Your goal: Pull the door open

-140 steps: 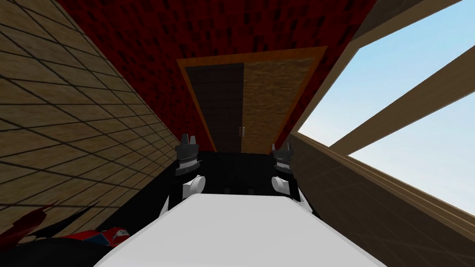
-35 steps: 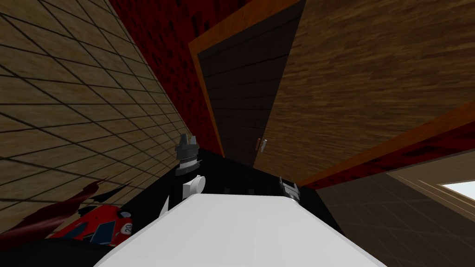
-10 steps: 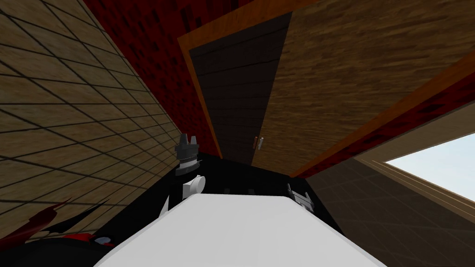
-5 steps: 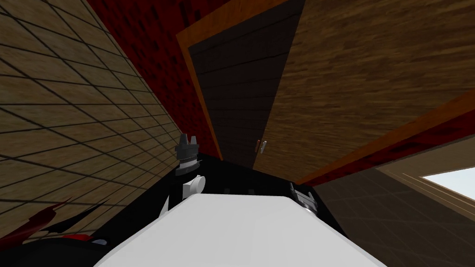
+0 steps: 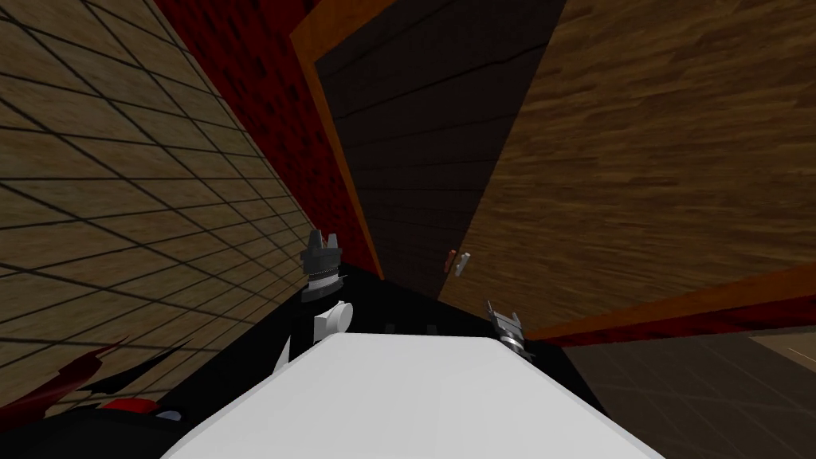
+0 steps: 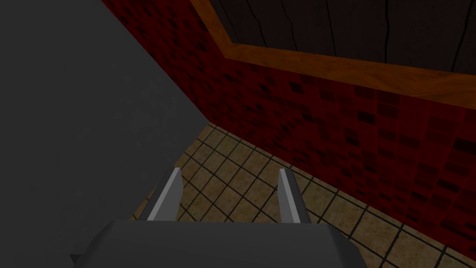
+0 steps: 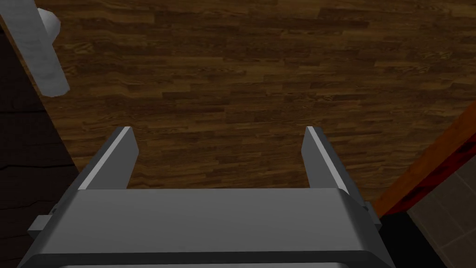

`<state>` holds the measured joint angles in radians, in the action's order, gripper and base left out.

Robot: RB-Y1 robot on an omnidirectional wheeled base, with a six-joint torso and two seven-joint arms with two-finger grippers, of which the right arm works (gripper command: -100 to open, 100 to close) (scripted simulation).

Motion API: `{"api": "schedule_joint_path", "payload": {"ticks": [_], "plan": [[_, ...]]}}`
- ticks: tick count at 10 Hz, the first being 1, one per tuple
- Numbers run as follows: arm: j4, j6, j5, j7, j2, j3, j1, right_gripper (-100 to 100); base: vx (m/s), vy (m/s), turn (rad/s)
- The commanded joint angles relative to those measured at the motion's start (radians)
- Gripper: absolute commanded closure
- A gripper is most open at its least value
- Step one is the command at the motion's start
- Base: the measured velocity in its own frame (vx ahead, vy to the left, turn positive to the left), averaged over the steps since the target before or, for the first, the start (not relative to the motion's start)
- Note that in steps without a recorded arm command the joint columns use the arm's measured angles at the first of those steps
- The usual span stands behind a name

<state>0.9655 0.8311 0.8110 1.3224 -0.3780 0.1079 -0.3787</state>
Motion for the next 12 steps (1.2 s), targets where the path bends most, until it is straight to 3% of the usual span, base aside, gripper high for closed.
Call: {"api": "schedule_joint_path", "payload": {"ticks": [1,7,8,9,10,12], "plan": [[0.009,0.004,-0.007,0.011,0.001,0.013,0.017,-100,0.210,-0.031,0.115],[0.047,-0.001,-0.025,0.014,0.024,0.046,0.088,-100,0.167,-0.008,0.097],[0.051,-0.002,-0.026,0.014,0.027,0.049,0.095,-100,0.158,-0.003,0.073],[0.066,-0.008,-0.024,0.004,0.027,0.044,0.080,-100,0.069,-0.003,0.015],[0.066,-0.008,-0.024,0.004,0.027,0.044,0.080,100,-0.006,0.002,-0.006],[0.066,-0.008,-0.024,0.004,0.027,0.044,0.080,100,-0.019,0.016,0.022]]}}
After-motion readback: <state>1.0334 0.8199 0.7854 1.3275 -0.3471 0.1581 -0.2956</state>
